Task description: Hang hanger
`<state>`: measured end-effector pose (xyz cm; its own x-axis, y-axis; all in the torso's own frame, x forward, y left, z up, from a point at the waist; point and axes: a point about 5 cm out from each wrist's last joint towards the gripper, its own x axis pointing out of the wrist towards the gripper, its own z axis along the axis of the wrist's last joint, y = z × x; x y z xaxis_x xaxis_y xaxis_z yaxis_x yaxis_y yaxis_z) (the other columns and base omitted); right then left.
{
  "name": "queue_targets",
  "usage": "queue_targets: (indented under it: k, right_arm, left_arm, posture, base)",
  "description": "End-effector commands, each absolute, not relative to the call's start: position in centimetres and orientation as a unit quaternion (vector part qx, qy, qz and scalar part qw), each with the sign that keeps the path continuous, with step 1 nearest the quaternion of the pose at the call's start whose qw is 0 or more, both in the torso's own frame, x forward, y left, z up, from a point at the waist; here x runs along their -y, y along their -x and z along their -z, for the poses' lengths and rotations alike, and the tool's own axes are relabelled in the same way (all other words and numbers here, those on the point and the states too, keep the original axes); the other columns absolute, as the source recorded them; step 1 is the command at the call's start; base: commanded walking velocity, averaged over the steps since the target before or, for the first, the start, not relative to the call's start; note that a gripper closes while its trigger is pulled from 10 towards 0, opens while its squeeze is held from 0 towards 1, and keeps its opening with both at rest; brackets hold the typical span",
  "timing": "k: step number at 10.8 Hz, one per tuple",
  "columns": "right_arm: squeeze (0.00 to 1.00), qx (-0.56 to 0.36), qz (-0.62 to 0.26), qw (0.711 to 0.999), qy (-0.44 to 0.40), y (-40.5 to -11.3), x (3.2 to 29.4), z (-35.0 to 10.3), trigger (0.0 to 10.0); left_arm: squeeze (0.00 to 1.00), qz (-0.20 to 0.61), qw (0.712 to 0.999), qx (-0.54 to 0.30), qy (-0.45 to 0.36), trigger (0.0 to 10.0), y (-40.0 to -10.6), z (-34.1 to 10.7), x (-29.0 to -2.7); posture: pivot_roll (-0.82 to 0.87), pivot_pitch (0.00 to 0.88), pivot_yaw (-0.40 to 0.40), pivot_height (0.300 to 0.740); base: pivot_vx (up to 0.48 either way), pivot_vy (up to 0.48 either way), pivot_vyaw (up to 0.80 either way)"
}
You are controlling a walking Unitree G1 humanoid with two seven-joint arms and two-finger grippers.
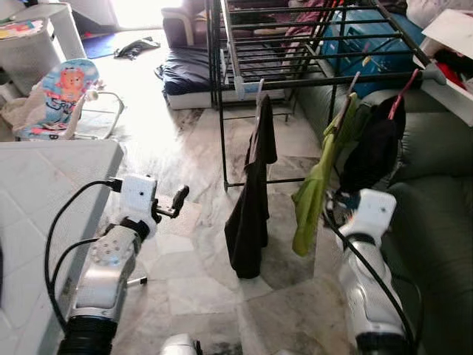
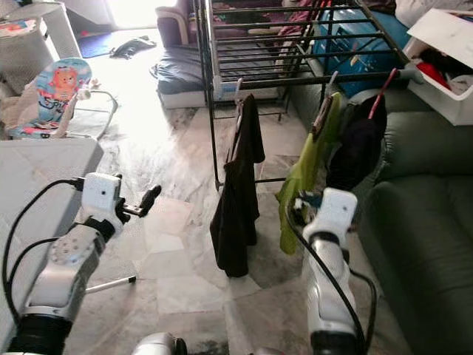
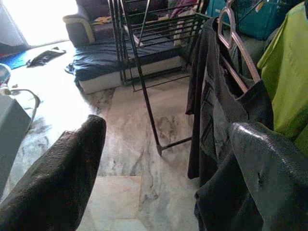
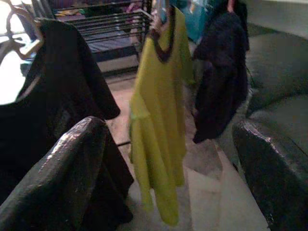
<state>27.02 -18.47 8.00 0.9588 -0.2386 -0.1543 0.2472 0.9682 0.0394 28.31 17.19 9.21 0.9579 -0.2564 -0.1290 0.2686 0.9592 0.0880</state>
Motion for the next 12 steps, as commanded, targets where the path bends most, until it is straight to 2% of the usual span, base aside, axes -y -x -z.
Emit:
queue_targets:
  k: [1, 7, 12]
  right_arm:
    - [0.0, -0.073, 0.111, 0.991, -0.027, -27.4, 18.2, -8.2, 10.0]
    - [0.0, -0.063, 0.087, 0.994, -0.013, -28.4, 17.8, -8.7, 10.0]
    - [0.0, -0.035, 0.043, 0.998, -0.012, -28.9, 17.0, -9.5, 10.0]
  left_arm:
    - [0.0, 0.137, 0.988, -0.051, -0.055, 10.0, -28.6, -9.5, -17.1]
    - [0.0, 0.132, 0.989, -0.051, -0.05, 10.0, -28.6, -9.3, -16.9]
    - [0.0, 0.085, 0.995, -0.031, -0.043, 10.0, -29.3, -9.8, -18.1]
  posture:
    - [-0.04, 0.0, 0.006, 0.74]
    - [-0.04, 0.0, -0.002, 0.74]
    - [-0.04, 0.0, -0.017, 0.74]
  base:
    - [0.0, -0.27, 0.0]
    - [0.0, -0.374, 0.0]
    - [0.0, 0.0, 0.0]
